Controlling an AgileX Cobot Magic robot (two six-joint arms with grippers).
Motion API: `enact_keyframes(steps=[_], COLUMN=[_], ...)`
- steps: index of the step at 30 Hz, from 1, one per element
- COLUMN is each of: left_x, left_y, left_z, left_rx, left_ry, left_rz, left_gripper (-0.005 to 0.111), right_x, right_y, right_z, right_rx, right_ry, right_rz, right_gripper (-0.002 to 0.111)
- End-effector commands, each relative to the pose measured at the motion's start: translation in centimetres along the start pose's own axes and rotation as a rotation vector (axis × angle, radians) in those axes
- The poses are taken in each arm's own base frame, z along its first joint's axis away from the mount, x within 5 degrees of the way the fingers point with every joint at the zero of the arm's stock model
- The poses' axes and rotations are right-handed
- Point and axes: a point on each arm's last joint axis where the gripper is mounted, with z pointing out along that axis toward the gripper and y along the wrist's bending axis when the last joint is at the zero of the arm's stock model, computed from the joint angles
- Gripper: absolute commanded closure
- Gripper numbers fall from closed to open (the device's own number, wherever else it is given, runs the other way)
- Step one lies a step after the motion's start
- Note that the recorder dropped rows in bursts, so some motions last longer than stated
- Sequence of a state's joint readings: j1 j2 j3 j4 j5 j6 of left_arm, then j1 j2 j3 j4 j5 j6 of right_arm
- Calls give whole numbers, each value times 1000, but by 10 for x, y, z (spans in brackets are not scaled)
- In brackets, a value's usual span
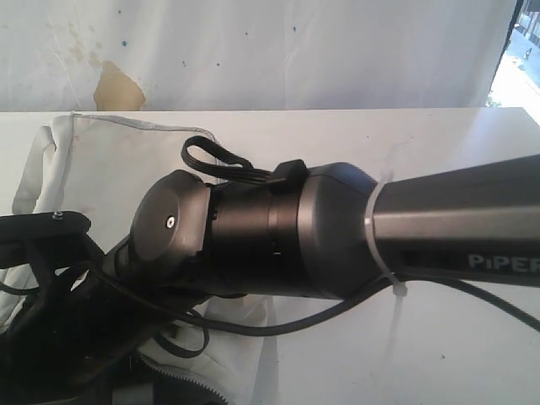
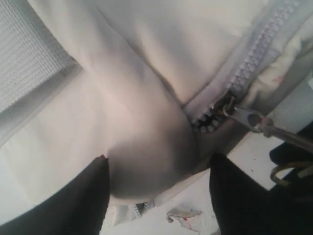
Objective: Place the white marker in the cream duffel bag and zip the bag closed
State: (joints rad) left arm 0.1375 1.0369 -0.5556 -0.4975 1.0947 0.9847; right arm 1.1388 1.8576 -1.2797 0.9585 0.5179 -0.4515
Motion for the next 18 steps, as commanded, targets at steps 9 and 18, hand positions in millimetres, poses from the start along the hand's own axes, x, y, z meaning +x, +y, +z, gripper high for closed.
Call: enact_keyframes(steps=[9,18], left_x=[-6,-4], left_y=[-3,-5], left_z=[4,4], left_rx=[-31,-11], left_ry=[-30,-6], left_rz=[201,235], left_gripper=[44,106], right_x=[-4,-5], right_y=[0,0], right_z=[-5,-5], right_rx=[14,15], right_ry=[-37,-37], right_rz=[-7,-7], right_gripper=[108,108])
